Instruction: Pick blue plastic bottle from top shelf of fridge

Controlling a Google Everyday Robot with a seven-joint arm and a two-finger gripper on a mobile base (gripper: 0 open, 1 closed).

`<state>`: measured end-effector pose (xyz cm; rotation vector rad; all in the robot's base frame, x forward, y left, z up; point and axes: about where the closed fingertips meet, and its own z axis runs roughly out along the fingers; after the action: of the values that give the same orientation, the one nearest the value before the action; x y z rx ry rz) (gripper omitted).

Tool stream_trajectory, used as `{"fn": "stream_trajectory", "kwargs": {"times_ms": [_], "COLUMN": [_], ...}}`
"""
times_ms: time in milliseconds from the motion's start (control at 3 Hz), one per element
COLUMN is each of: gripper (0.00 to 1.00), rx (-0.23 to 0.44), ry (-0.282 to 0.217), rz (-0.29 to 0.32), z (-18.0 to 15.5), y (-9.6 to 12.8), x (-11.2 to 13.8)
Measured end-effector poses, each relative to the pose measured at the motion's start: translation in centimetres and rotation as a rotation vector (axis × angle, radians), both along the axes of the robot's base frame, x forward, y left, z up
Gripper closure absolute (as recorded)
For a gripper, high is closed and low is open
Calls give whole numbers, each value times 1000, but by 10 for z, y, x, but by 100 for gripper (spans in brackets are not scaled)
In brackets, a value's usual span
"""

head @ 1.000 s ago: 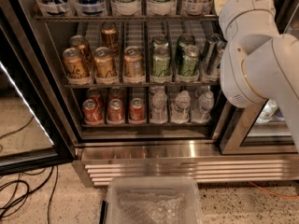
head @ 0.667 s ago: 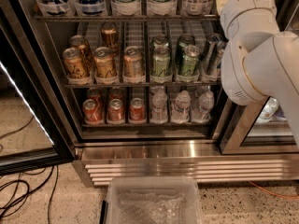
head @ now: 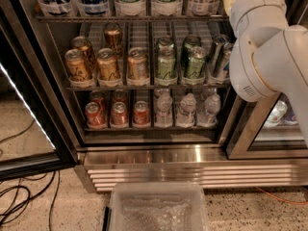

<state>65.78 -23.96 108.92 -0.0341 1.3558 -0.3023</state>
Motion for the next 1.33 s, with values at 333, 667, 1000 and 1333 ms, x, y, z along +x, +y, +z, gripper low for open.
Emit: {"fn": "stream_trajectory", "kwargs": {"times_ms": [333,667,1000,1333], "gripper": [34,36,45,43], "rx": [-6,-11,-19,-21], "ry": [21,36,51,56], "rz": [-4,-4,-6,-10], "z": [-2,-2,-1,1], "y": [-2,-2,-2,-3], "x": [9,16,25,27]}}
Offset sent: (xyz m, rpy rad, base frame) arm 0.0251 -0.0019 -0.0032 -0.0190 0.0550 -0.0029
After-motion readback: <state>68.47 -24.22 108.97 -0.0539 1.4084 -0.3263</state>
